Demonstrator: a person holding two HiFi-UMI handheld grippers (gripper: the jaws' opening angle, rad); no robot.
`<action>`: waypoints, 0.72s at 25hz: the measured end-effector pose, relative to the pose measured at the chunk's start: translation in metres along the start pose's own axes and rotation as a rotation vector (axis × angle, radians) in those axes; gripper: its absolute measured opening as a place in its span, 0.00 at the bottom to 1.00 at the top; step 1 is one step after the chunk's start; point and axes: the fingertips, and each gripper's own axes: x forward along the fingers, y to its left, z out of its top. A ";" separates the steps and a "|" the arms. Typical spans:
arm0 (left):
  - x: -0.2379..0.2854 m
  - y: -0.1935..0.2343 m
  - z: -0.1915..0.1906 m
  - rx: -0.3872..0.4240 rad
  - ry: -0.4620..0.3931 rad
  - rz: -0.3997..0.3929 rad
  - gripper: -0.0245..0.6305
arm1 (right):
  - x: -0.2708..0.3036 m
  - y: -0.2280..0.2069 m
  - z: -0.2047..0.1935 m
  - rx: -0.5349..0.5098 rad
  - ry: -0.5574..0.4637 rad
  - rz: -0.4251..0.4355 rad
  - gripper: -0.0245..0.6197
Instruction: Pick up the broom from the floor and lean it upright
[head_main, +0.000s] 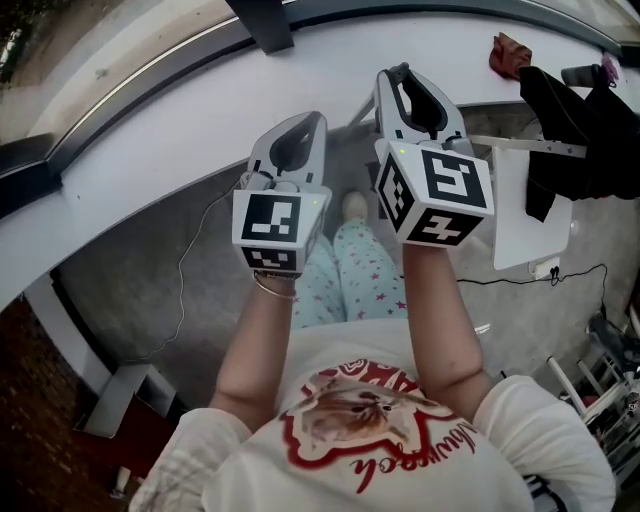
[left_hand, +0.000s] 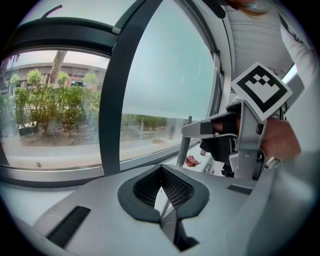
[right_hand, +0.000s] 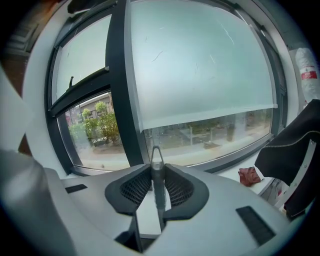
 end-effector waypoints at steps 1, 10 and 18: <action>0.001 0.002 0.000 -0.005 0.001 0.005 0.06 | 0.003 -0.002 0.001 0.005 -0.001 -0.001 0.19; 0.011 0.010 0.001 -0.022 0.004 0.028 0.06 | 0.018 -0.013 0.002 0.028 -0.011 -0.006 0.19; 0.018 0.011 0.003 -0.017 0.004 0.012 0.06 | 0.018 -0.017 0.005 0.023 -0.024 0.016 0.32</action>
